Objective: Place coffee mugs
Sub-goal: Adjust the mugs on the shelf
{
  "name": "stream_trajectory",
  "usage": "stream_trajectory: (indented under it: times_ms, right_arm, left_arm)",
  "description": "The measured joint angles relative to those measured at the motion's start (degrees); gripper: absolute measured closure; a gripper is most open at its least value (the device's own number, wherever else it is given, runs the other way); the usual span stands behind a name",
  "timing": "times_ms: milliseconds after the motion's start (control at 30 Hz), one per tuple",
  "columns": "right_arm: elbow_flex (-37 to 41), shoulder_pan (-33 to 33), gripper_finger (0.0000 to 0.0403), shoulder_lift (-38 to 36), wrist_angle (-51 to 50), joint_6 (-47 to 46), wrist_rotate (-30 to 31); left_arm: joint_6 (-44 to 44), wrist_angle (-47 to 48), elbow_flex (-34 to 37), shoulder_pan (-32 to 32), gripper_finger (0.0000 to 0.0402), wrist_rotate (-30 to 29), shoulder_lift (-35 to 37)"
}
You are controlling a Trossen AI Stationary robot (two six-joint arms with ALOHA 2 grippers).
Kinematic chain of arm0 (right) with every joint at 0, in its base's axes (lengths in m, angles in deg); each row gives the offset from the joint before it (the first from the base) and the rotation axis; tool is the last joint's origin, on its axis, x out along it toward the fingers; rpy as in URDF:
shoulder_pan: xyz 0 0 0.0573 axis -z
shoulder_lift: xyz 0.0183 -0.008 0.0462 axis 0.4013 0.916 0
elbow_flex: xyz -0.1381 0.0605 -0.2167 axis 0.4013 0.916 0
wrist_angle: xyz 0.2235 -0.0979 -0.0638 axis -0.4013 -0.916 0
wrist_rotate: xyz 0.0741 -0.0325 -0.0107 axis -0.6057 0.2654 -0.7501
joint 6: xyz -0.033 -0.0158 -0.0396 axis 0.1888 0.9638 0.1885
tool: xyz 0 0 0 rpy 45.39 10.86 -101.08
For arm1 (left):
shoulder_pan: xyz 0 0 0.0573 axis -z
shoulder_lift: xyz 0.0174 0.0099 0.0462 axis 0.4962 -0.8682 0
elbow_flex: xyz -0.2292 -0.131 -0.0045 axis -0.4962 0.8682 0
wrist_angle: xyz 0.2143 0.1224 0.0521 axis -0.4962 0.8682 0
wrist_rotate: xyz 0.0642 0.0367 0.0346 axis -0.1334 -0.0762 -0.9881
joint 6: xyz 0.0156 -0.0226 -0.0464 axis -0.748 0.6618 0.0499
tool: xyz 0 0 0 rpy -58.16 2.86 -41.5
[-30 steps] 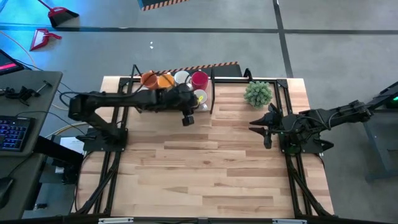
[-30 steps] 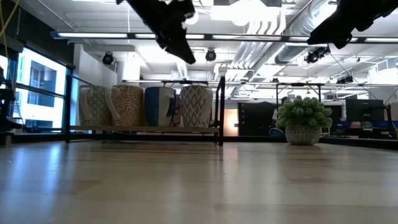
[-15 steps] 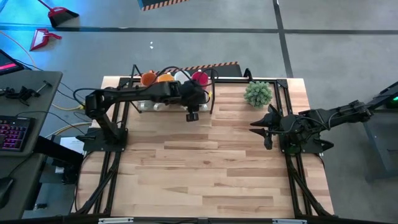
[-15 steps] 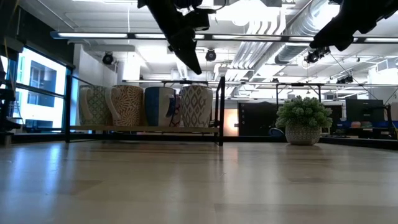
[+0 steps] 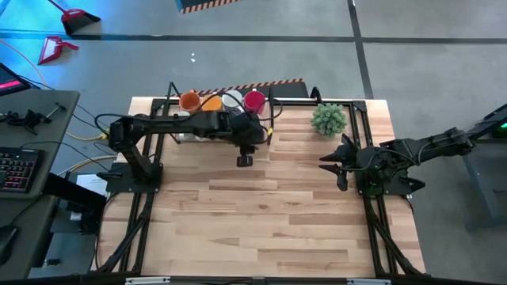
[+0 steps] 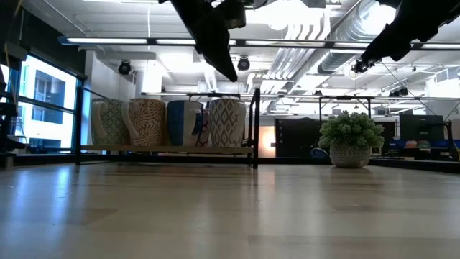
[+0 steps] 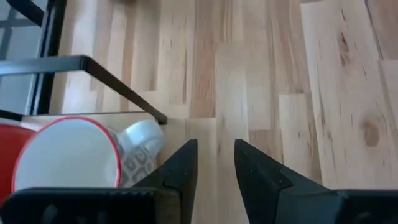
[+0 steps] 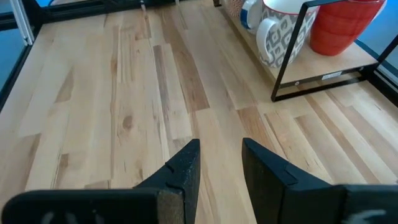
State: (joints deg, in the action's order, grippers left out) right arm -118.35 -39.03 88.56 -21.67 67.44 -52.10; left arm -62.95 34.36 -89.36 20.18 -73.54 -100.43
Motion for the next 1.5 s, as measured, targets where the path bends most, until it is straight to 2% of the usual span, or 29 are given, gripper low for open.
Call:
stream_trajectory:
  times_ms: [200,333,767,1500]
  right_arm:
    - [0.0,-0.01,0.0304,0.0,0.0,-0.31,-0.06]
    - [0.0,0.01,0.0304,0.0,0.01,-1.49,-0.15]
    - [0.0,0.0,0.0304,0.0,0.13,-1.4,-0.33]
    - [0.0,0.0,0.0304,0.0,0.13,-1.3,-0.52]
  left_arm:
    - [0.03,0.52,0.0,0.55,0.0332,-0.28,-2.55]
    - [-0.55,0.42,0.02,0.53,0.0341,-2.55,-4.75]
    - [-1.11,-0.98,0.04,-3.14,0.0341,-4.54,-6.76]
    - [-2.57,-0.94,0.04,-5.09,0.0342,-5.81,-6.76]
